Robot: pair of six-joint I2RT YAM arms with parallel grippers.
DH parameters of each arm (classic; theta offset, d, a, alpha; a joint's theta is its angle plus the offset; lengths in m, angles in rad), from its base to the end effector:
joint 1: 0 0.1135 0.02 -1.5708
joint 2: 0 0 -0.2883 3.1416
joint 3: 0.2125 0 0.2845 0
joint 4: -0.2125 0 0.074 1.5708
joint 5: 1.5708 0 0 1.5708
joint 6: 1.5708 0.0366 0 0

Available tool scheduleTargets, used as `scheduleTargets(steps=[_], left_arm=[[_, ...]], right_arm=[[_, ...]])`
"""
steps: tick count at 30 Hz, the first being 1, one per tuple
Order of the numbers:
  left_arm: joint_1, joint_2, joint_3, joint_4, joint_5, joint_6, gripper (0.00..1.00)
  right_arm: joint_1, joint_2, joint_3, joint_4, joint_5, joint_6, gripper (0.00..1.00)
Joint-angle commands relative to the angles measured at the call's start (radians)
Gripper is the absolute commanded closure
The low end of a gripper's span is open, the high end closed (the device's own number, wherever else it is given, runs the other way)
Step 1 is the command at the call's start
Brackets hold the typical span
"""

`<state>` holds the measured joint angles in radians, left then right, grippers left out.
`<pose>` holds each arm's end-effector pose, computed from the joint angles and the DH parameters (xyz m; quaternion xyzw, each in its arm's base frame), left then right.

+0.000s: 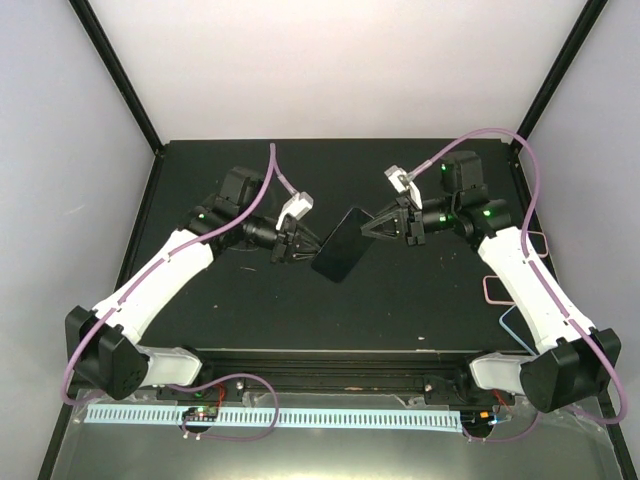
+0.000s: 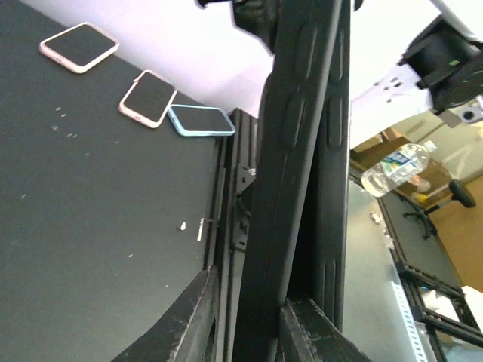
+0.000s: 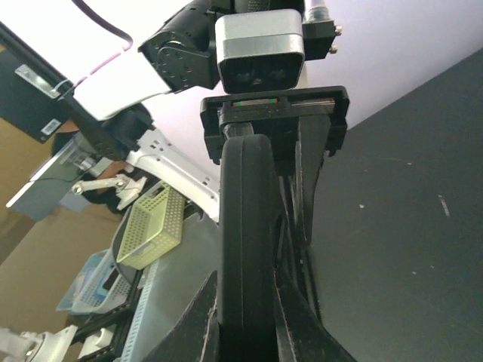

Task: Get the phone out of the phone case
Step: Remove the phone case from the phone.

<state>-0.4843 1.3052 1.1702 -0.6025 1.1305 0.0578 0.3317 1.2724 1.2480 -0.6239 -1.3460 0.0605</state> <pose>0.2450 -0.1663 0.3535 0.4156 0.6860 -0.5510 0.2303 0.2533 0.1250 0.3926 -0.3695 0.6563 0.6153 0.2326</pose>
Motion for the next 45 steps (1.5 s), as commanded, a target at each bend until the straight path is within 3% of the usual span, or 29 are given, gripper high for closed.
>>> scheduleTargets(steps=[1,10,18,22,28,33,39,45], left_arm=[[-0.045,0.032,0.088,0.125,0.014,-0.032,0.78],[-0.127,0.042,0.089,0.206,0.072,-0.13,0.78],[-0.086,-0.007,-0.004,0.362,0.136,-0.312,0.98],[-0.041,-0.065,-0.118,0.556,0.152,-0.489,0.98],[0.003,-0.103,-0.237,0.77,0.14,-0.703,0.99],[0.067,-0.115,-0.32,0.947,0.087,-0.884,0.98],[0.121,-0.098,-0.354,1.028,0.029,-1.03,0.98],[0.149,-0.071,-0.329,0.903,-0.053,-1.046,0.98]], right_arm=[[0.099,-0.011,-0.007,0.004,-0.215,-0.001,0.99],[0.136,0.034,-0.002,0.023,-0.159,-0.001,0.99],[0.133,0.095,0.067,0.028,-0.135,0.02,0.99],[0.117,0.12,0.111,0.026,-0.114,0.019,0.98],[0.076,0.162,0.175,0.019,-0.042,0.016,0.54],[-0.009,0.165,0.219,0.035,0.043,0.011,0.34],[-0.043,0.116,0.252,-0.01,0.352,-0.119,0.29],[-0.018,0.02,0.16,0.108,0.606,-0.147,0.28]])
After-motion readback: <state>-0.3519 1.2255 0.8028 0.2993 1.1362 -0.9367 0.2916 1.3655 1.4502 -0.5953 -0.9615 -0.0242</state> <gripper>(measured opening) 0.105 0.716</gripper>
